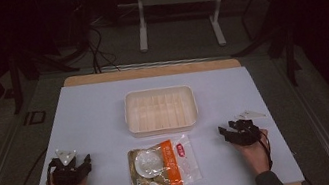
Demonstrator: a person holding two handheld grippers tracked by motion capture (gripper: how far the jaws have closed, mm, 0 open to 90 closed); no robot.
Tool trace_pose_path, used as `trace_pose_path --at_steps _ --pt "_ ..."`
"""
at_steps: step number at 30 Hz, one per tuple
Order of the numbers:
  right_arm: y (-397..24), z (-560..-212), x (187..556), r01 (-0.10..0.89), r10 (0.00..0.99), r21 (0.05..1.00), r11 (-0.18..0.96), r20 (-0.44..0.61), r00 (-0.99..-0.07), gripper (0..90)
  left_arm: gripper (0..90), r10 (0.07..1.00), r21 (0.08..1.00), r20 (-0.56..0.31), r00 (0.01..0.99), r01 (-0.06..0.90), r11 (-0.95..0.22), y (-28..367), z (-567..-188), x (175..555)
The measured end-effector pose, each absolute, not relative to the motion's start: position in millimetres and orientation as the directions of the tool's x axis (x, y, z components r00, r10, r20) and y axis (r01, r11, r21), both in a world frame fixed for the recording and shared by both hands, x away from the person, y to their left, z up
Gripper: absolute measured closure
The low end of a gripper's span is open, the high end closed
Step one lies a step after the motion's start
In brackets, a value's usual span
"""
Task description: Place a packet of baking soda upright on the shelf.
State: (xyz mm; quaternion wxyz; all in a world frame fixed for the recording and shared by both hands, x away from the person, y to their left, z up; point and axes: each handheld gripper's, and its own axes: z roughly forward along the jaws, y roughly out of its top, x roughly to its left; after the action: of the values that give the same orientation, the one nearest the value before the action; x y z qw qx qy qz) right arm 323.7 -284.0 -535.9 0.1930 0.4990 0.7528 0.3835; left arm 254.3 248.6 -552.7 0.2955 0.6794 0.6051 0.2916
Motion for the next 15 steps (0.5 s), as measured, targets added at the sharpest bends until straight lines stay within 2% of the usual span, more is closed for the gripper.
trace_pose_path --at_steps 6,15 --pt "-276.8 -531.9 318.9 0.614 0.861 0.760 0.215 0.150 -0.486 41.7 55.3 0.985 0.774 0.008 0.171 0.623 -0.114 250.1 -551.8 251.4" --pt "-255.6 -528.9 314.0 0.592 0.798 0.760 0.268 0.169 -0.578 35.8 58.3 0.983 0.778 -0.034 0.183 0.622 -0.089 253.6 -551.9 251.6"
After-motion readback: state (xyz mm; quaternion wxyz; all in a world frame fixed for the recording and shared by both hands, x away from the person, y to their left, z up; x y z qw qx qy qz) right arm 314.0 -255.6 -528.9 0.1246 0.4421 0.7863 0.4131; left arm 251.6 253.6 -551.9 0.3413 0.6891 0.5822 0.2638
